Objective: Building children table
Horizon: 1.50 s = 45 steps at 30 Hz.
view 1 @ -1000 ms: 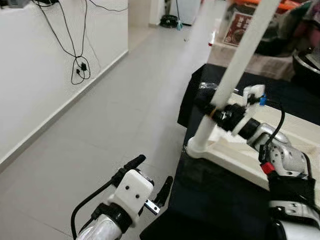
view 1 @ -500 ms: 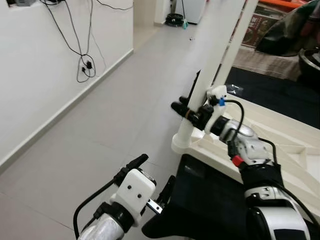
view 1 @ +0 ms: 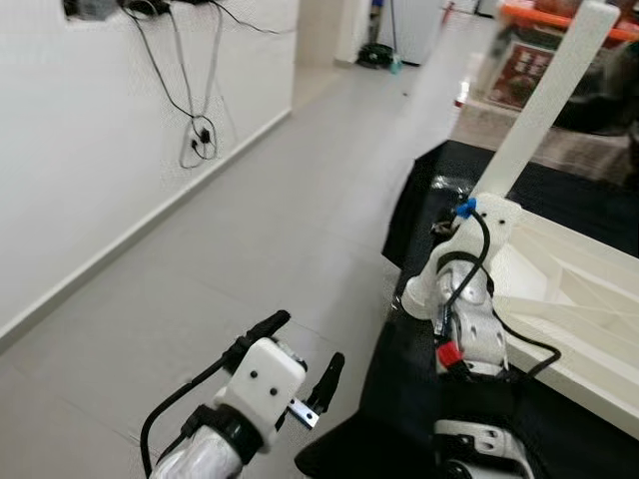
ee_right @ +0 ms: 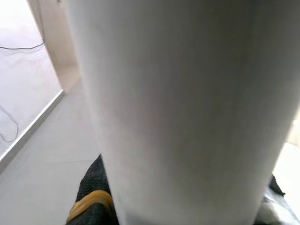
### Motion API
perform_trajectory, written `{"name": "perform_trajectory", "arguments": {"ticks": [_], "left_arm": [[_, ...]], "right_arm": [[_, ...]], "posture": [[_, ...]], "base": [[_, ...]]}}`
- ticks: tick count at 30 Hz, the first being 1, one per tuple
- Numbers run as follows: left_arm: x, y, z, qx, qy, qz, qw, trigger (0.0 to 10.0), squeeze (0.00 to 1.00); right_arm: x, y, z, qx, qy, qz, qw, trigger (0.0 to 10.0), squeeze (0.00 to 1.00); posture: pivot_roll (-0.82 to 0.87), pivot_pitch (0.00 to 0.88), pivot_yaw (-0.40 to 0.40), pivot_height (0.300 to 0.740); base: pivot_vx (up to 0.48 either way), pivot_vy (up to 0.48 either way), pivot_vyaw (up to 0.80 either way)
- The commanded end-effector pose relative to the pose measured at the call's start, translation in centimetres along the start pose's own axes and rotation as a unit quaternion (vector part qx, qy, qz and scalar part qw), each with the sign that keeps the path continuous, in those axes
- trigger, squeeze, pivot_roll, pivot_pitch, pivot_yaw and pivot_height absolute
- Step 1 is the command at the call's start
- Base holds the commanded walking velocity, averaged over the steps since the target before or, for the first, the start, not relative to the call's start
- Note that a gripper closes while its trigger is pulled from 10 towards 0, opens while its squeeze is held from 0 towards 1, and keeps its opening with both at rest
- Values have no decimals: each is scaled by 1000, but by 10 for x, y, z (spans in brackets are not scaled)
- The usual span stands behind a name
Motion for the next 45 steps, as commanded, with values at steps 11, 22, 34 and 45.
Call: {"name": "perform_trajectory", "arguments": {"ticks": [11,22,34,45], "left_arm": [[0,-3,4,-5,-8,-5,1000,10000,0],[0,-3,4,-4,-7,-5,1000,10000,0],[-3,-3,3,-1,-5,-7,1000,10000,0],[-3,-4,4,-1,-4,-8,1000,10000,0]], "right_arm": [[8,34,-24,41,111,58,991,10000,0],[-21,23,-40,38,577,-136,805,10000,0],[-37,-5,-55,-1,656,-186,731,0,0],[21,4,-40,14,383,-90,919,0,0]], "posture": [[127,58,-110,740],[133,58,-114,740],[145,60,-119,740],[140,44,-124,740]], "base": [[0,0,0],[0,0,0],[0,0,0],[0,0,0]]}}
Point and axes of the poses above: a point about 5 cm out from each wrist's last joint towards the gripper, its own x axis pointing out of the wrist towards the gripper, its own y axis along the axis of the wrist's last joint, z = x × y, the point moved 4 cm from there along x, pointing out of the wrist towards the gripper, and after that the axes turned 8 degrees about x, right-handed, at the moved point
